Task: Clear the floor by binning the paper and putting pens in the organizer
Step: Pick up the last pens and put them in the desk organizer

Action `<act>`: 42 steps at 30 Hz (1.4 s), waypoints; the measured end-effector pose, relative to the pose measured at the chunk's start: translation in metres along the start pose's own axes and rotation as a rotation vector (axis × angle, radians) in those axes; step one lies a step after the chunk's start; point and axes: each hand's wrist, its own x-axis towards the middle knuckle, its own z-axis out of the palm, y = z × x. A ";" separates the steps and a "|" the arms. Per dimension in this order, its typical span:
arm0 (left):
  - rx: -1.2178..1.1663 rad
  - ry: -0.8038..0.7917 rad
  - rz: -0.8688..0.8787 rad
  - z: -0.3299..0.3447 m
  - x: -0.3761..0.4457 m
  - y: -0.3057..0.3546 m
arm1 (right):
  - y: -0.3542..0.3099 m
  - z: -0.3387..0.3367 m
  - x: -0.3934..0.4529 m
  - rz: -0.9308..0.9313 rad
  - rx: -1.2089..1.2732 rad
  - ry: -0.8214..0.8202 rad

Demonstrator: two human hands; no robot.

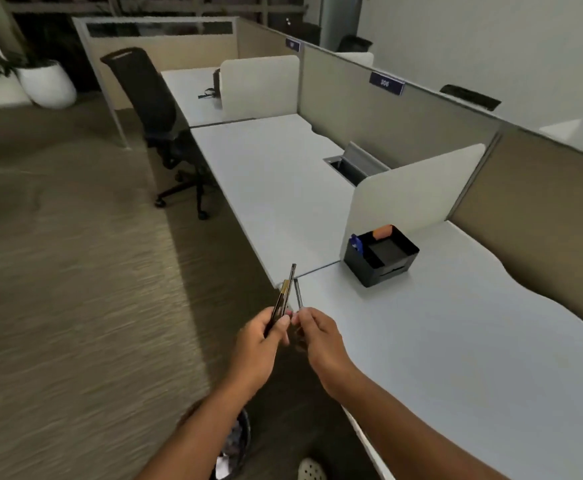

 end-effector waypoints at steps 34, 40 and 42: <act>-0.053 -0.158 -0.217 0.112 0.155 0.018 | 0.047 -0.228 0.272 -0.023 -0.688 0.419; -0.042 -0.126 -0.225 0.115 0.152 0.016 | 0.058 -0.225 0.282 0.052 -0.843 0.329; -0.040 -0.127 -0.234 0.116 0.153 0.016 | 0.061 -0.226 0.284 0.061 -0.849 0.307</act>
